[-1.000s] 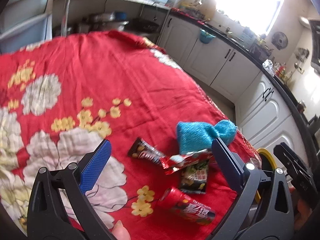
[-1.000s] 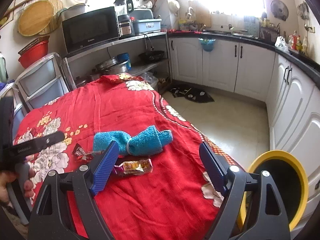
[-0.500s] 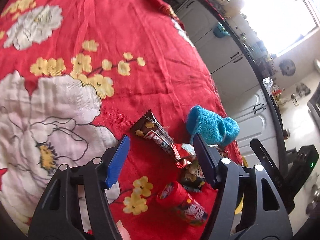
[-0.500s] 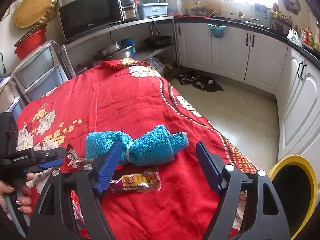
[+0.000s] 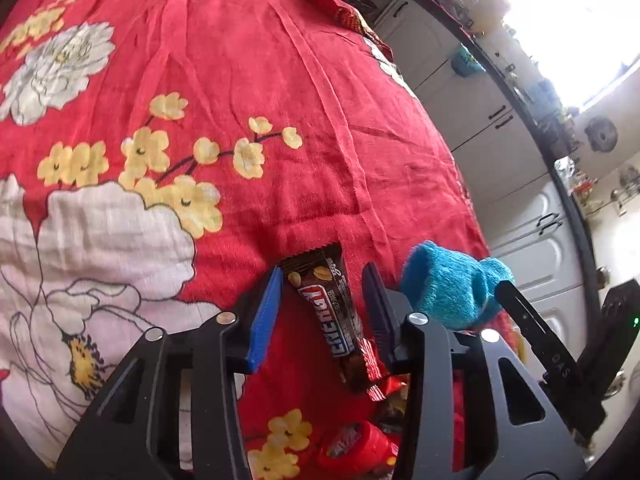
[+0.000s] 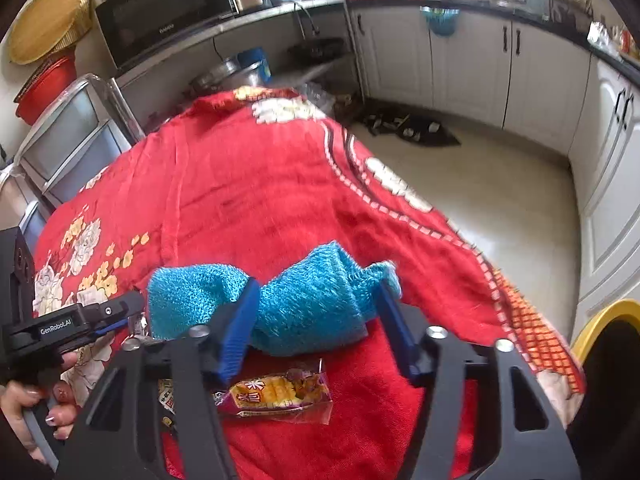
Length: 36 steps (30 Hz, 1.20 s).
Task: Collect trash
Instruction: 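Grasp the brown chocolate bar with the left tool while the right tool grasps the blue towel, then carry the chocolate bar and blue towel over the yellow bin with both tools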
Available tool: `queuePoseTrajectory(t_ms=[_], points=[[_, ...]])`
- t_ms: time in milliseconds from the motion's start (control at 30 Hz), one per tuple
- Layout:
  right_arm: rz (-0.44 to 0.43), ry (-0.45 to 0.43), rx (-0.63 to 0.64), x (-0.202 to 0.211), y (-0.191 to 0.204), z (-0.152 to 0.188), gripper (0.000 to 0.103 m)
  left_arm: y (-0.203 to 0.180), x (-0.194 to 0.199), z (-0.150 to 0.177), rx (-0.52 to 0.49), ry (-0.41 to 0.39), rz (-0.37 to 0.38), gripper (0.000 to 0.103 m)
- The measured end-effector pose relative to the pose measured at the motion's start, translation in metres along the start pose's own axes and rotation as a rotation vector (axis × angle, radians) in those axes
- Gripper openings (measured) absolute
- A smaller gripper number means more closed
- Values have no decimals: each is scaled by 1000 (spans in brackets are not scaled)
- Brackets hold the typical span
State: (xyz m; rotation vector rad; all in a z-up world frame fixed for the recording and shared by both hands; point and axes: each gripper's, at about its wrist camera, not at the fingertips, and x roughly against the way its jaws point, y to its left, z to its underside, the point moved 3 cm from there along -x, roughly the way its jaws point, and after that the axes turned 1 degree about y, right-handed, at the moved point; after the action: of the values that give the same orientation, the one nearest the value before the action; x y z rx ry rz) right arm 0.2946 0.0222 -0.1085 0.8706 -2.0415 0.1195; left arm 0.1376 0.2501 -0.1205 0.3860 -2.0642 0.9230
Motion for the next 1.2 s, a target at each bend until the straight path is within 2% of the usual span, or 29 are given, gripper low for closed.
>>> queuePoseTrajectory(t_ms=[133, 233, 433, 700, 1200], points=[[-16, 13, -3, -8, 0, 5, 26, 0, -2, -2, -21, -8, -31, 23], [-24, -11, -14, -4, 1, 5, 18, 2, -3, -3, -35, -11, -32, 22], [-5, -91, -16, 13, 2, -6, 14, -2, -5, -4, -66, -17, -36, 20], [52, -208, -15, 47, -7, -19, 14, 1, 10, -2, -57, -45, 17, 17], [107, -306, -77, 107, -39, -3, 14, -60, 58, 1, -200, -172, 79, 17]])
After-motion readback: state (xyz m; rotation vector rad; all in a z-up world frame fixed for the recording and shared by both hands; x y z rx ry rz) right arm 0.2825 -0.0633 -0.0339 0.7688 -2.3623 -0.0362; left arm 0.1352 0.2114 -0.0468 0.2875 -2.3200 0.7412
